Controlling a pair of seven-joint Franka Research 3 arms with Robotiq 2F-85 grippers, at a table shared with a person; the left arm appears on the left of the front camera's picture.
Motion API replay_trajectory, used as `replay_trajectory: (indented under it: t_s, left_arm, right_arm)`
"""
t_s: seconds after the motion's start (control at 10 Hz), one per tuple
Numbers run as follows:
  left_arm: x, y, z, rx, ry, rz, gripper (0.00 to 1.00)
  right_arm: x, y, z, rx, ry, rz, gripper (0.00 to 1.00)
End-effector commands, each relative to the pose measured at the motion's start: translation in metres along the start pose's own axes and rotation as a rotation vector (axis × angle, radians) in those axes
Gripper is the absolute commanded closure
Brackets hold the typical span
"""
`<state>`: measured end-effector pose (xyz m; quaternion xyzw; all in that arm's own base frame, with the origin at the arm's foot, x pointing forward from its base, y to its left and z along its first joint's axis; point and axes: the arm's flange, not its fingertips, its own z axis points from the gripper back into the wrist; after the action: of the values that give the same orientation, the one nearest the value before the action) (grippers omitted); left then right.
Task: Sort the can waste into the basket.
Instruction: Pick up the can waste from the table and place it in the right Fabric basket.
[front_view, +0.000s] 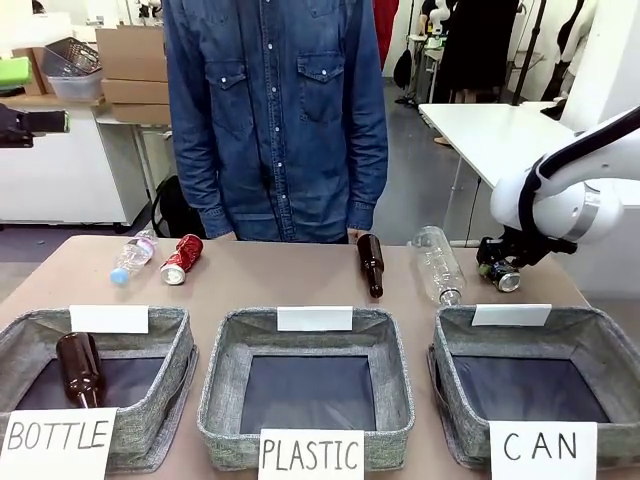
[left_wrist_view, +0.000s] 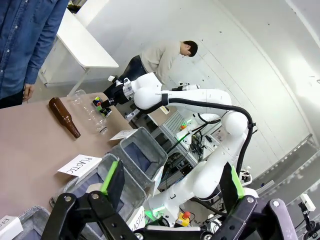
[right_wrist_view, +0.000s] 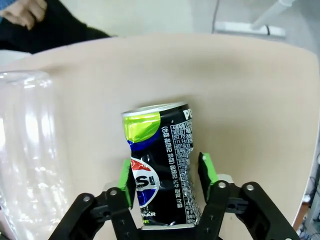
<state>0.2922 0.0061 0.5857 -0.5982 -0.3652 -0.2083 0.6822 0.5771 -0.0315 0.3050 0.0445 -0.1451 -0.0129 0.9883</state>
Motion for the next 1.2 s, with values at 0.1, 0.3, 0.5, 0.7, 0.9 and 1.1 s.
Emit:
replay_trajectory:
  t_s: [0.1,0.3,0.5,0.7,0.9,1.1]
  left_arm:
    - [0.003,0.0,-0.003,-0.018,-0.017,-0.023,0.0]
    - [0.003,0.0,-0.003,-0.018,-0.017,-0.023,0.0]
    - [0.003,0.0,-0.003,-0.018,-0.017,-0.023,0.0]
    - [0.003,0.0,-0.003,-0.018,-0.017,-0.023,0.0]
    - [0.003,0.0,-0.003,-0.018,-0.017,-0.023,0.0]
    - [0.003,0.0,-0.003,-0.018,-0.017,-0.023,0.0]
  right_arm:
    - [0.004,0.002,0.0,-0.015,0.008,0.004,1.0]
    - [0.003,0.002,0.003,-0.01,0.003,0.004,1.0]
    - [0.002,-0.001,0.006,-0.023,-0.011,0.005,1.0]
    - [-0.001,-0.006,0.036,-0.026,-0.05,0.008,1.0]
    - [-0.016,-0.017,0.115,0.026,-0.085,0.006,1.0]
    - [-0.051,-0.017,0.198,0.002,-0.045,-0.08,1.0]
